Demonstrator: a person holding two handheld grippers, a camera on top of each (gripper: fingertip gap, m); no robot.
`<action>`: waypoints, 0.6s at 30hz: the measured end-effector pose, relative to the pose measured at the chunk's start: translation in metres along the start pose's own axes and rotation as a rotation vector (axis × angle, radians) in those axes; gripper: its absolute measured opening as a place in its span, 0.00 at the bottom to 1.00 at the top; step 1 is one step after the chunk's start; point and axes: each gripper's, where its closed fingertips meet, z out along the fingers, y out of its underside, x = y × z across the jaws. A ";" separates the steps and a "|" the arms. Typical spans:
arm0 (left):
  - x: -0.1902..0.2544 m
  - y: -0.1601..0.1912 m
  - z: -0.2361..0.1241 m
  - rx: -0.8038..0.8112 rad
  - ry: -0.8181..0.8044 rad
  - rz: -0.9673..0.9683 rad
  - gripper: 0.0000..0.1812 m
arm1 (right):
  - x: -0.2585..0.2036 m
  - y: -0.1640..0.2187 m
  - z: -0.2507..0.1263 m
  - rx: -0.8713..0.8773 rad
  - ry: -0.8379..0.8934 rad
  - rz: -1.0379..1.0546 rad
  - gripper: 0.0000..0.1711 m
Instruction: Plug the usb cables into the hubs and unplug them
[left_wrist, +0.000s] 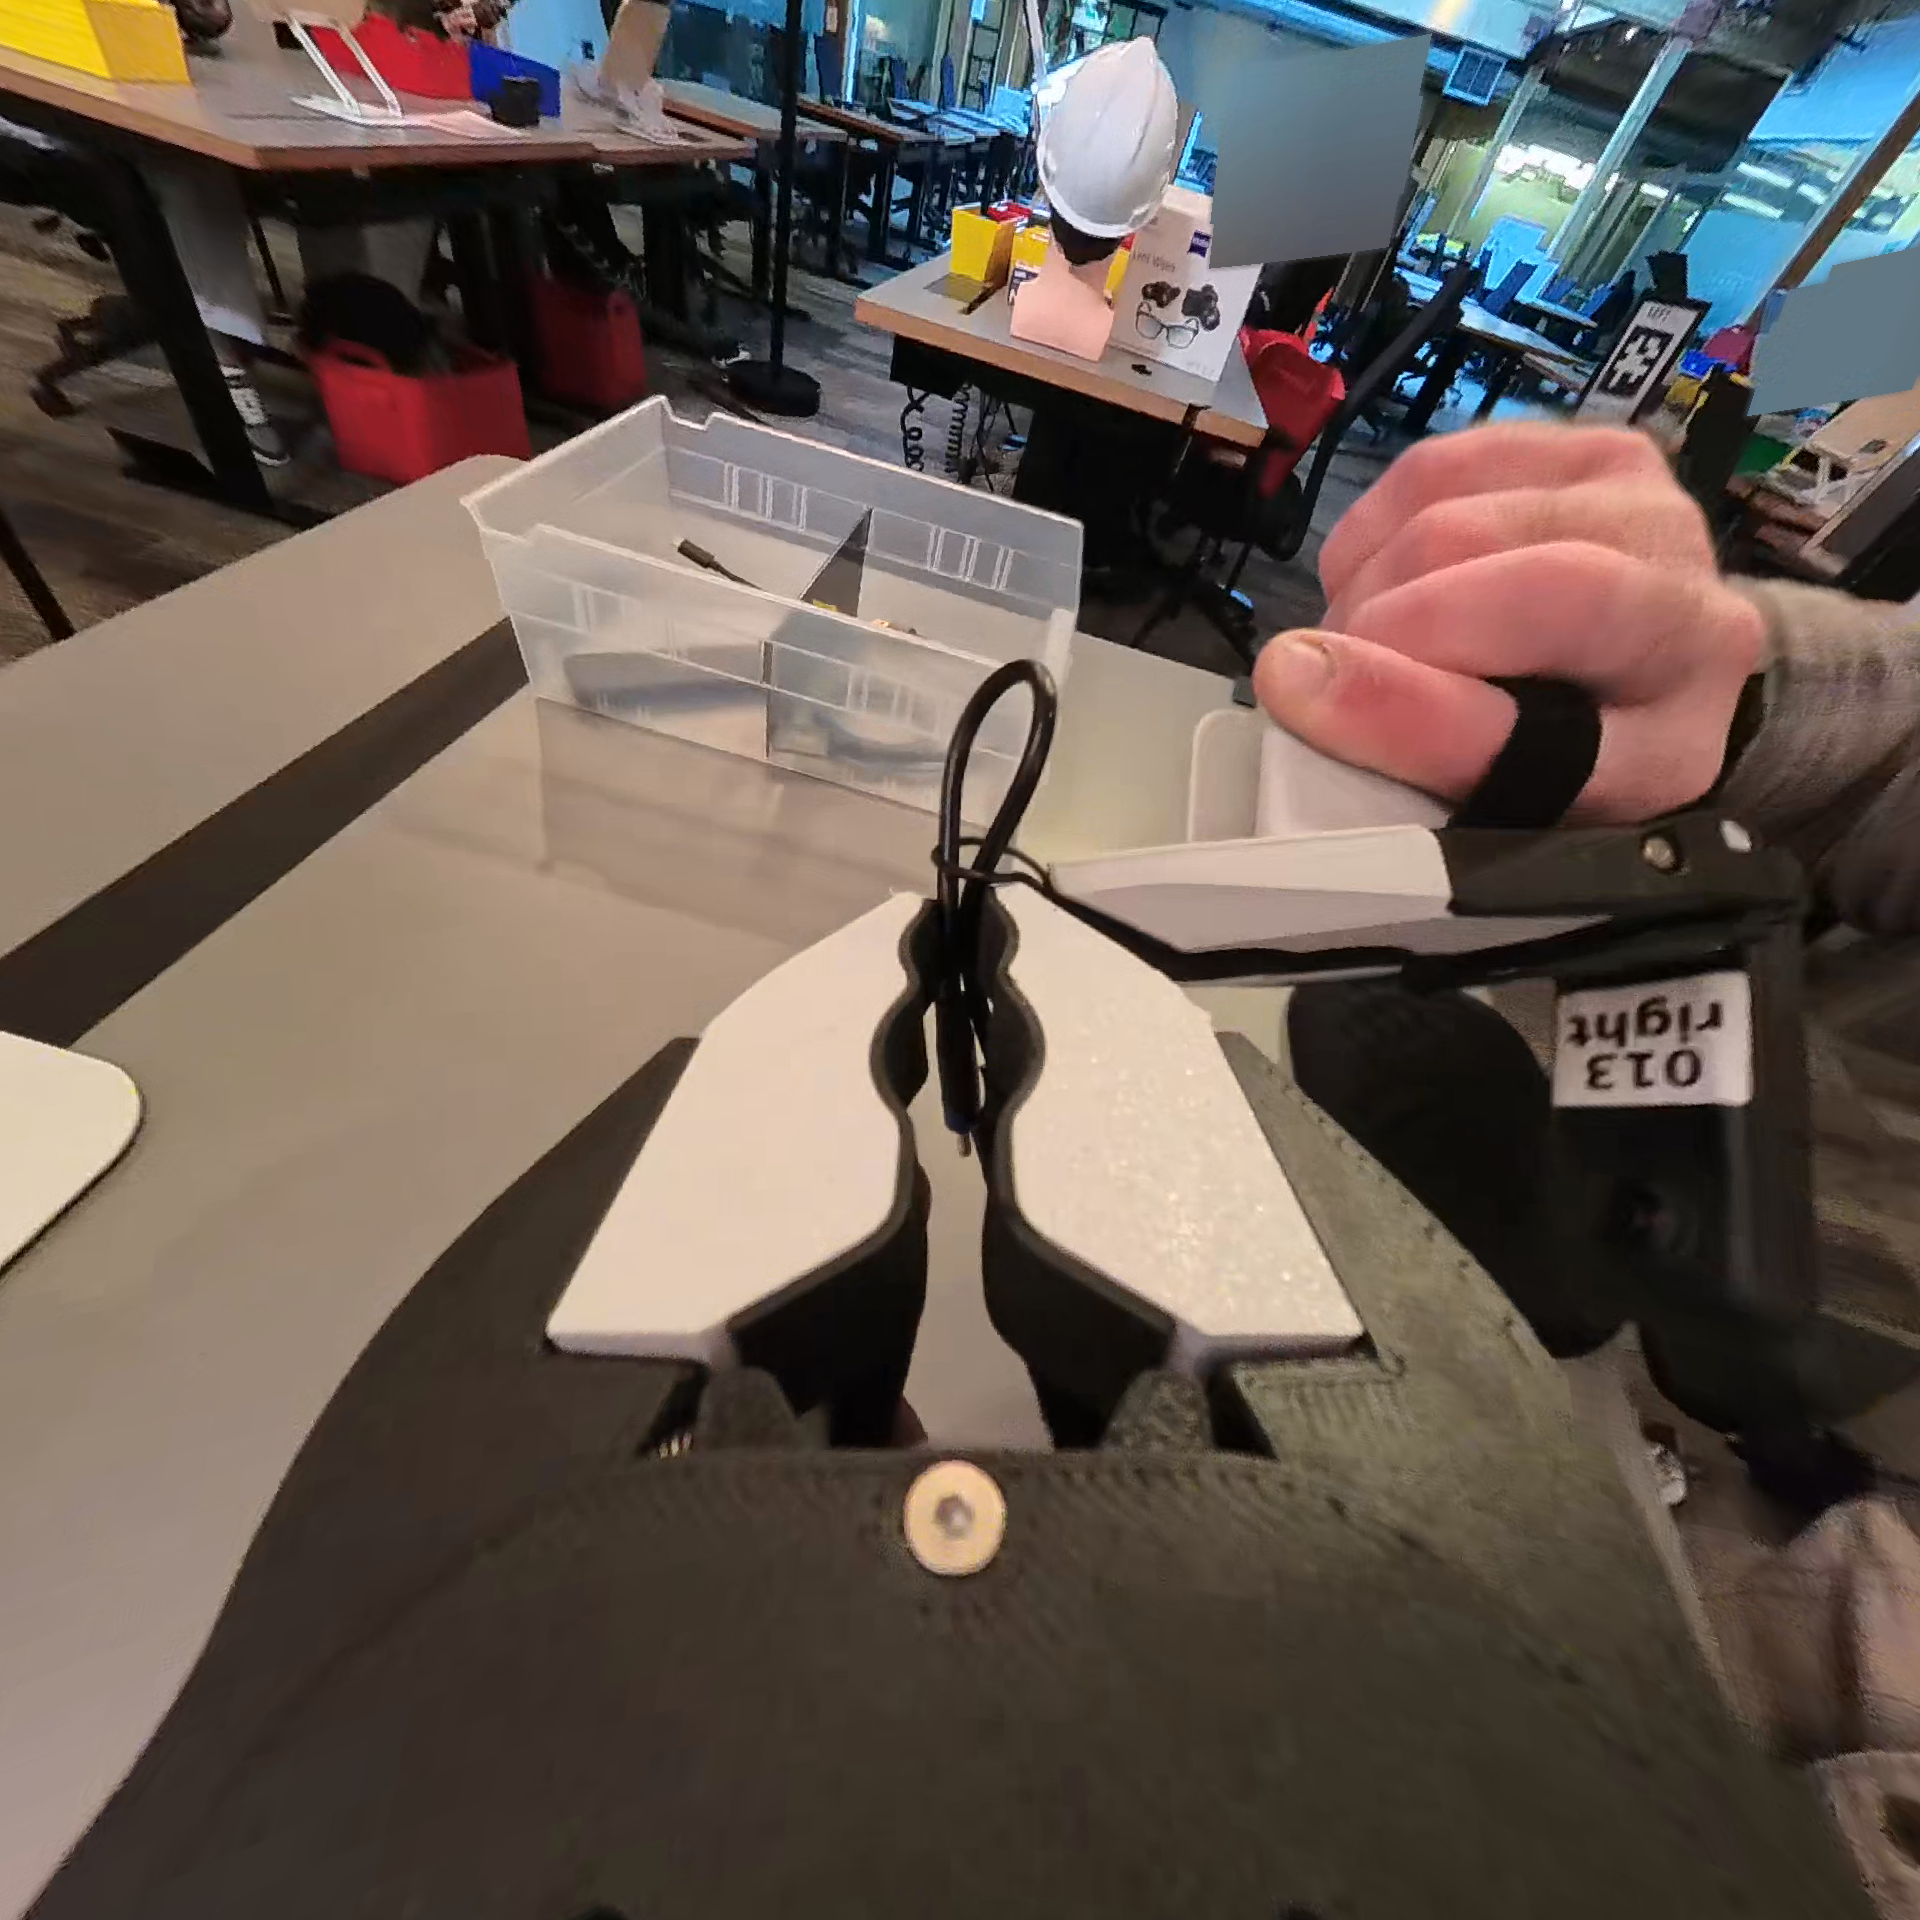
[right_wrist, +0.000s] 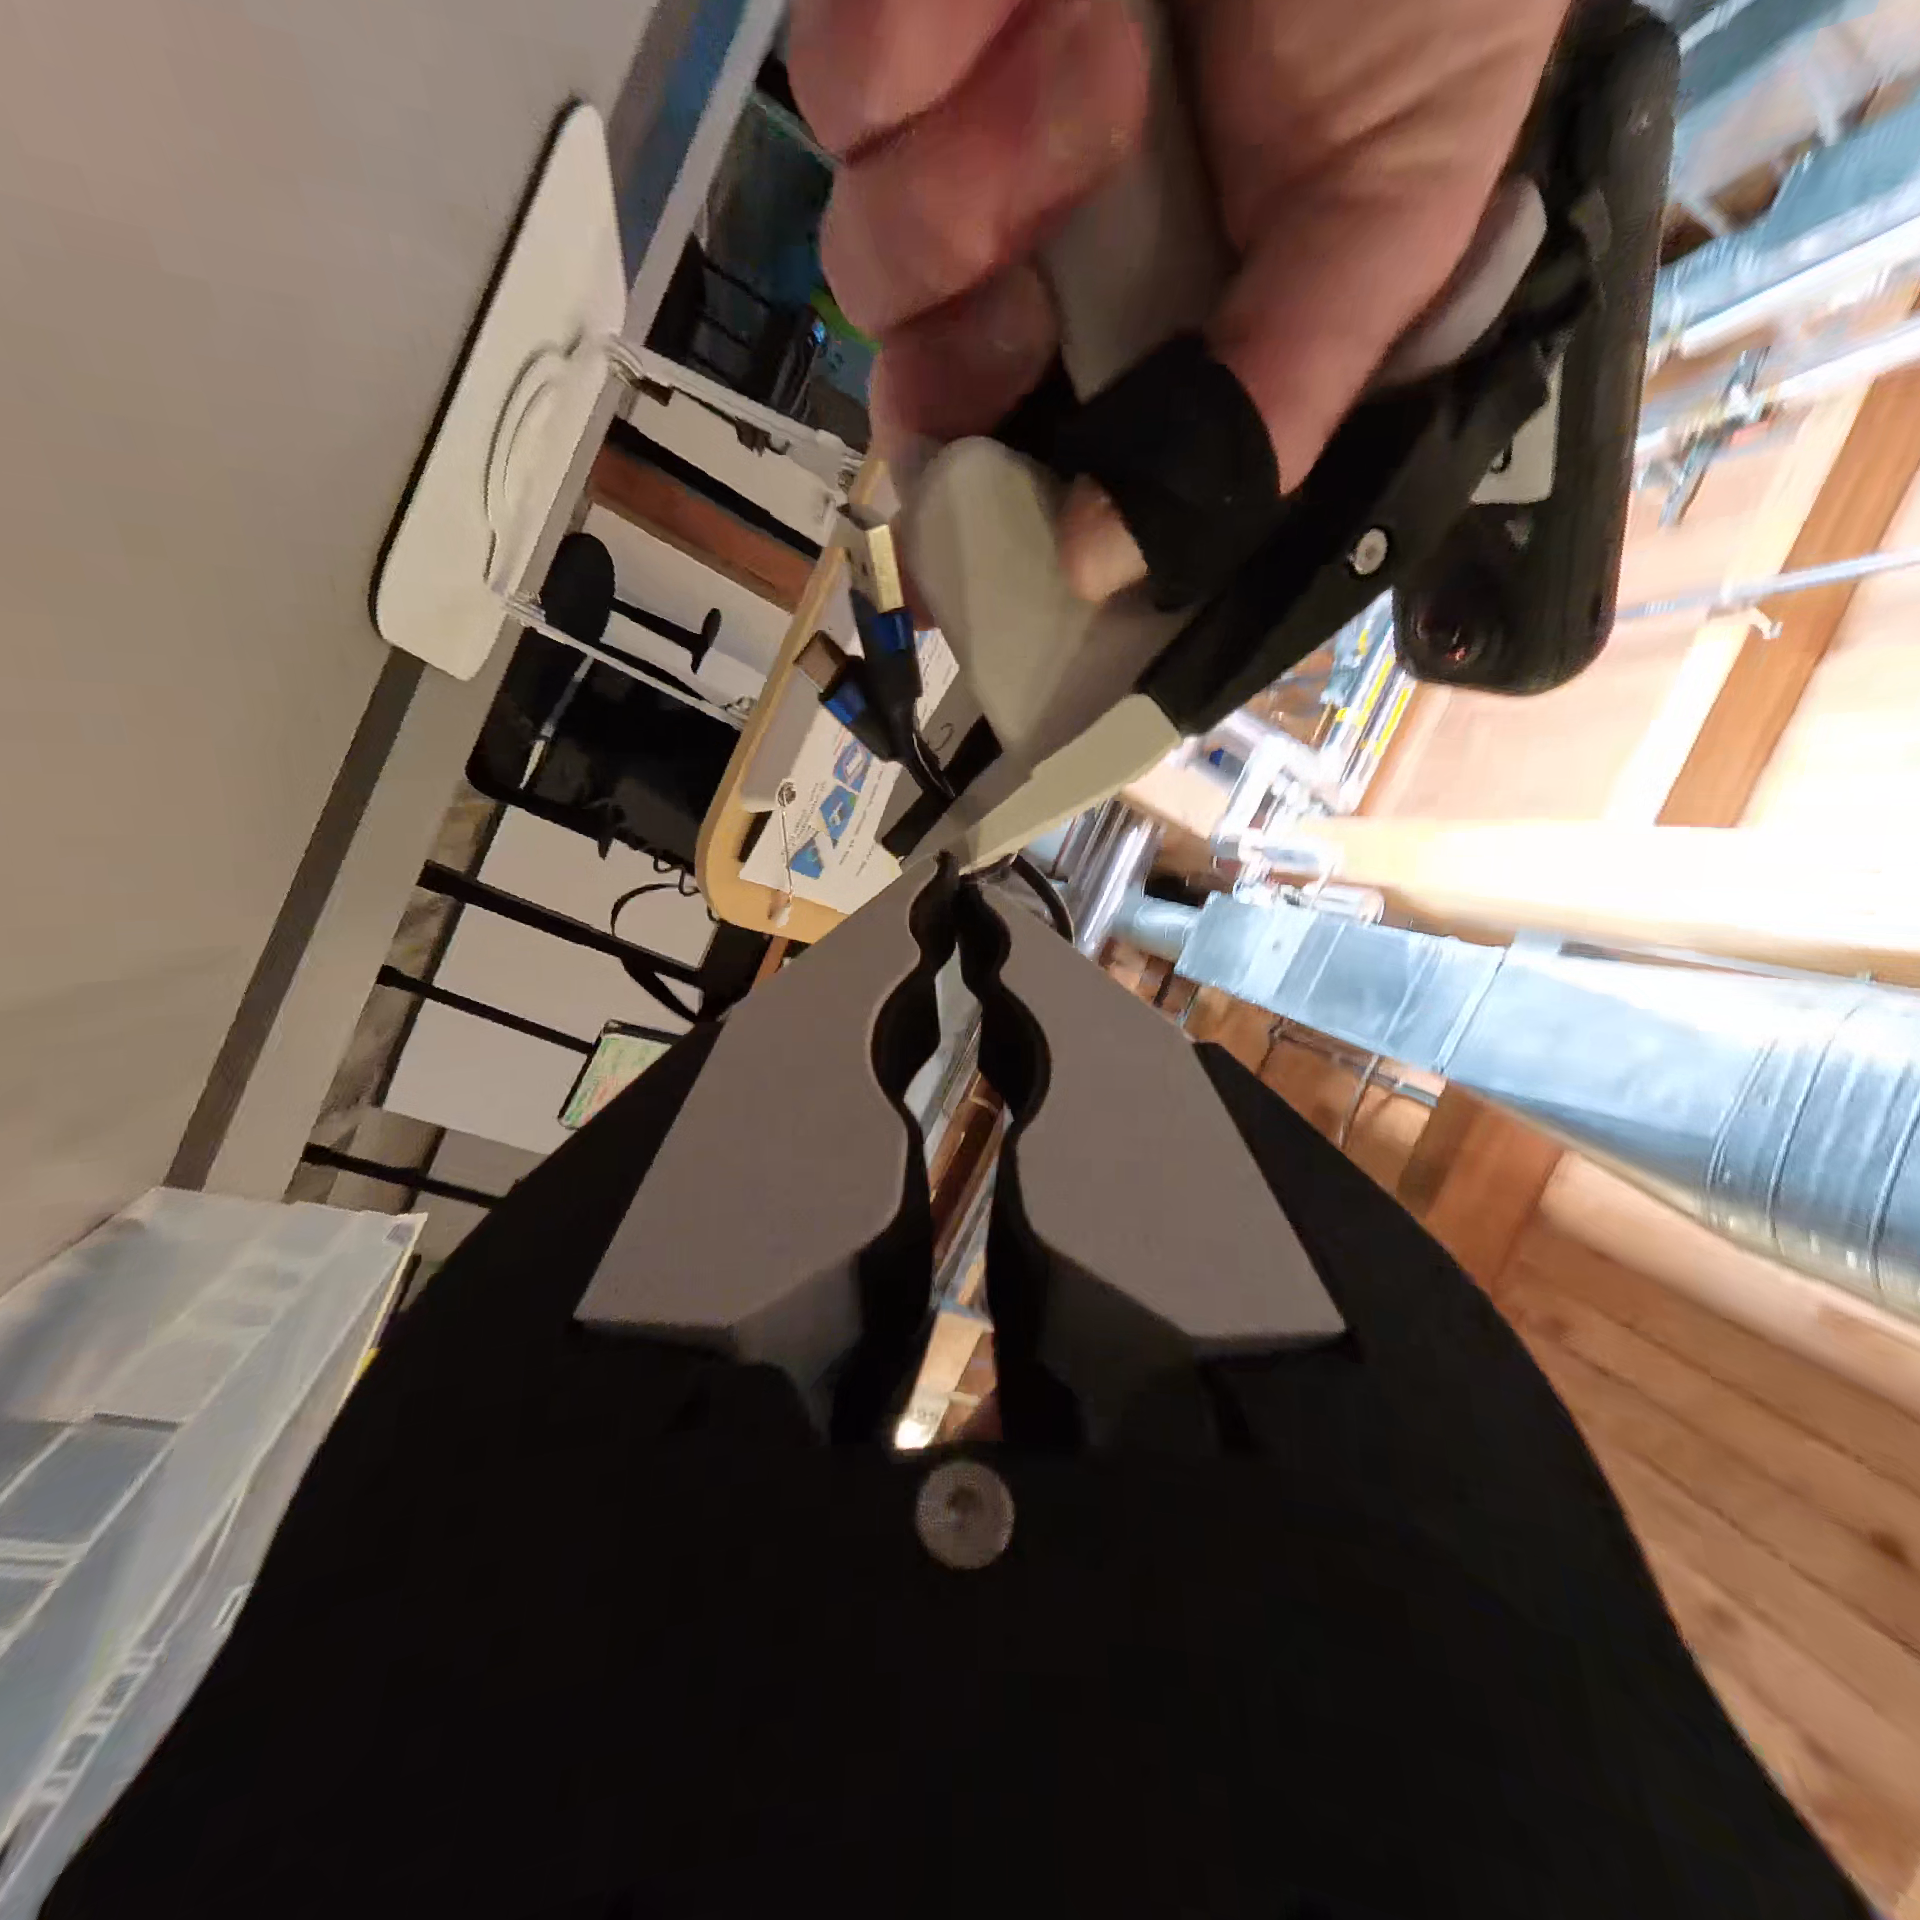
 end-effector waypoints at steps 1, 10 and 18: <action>-0.002 0.001 0.000 -0.004 -0.017 0.029 0.03 | -0.002 0.001 0.001 0.013 -0.019 0.025 0.00; 0.009 -0.027 -0.014 0.149 -0.153 0.484 0.03 | 0.026 0.005 -0.008 0.218 -0.237 1.355 0.13; 0.024 -0.040 -0.021 0.255 -0.234 0.735 0.03 | 0.029 0.010 -0.014 0.604 -0.421 2.364 0.13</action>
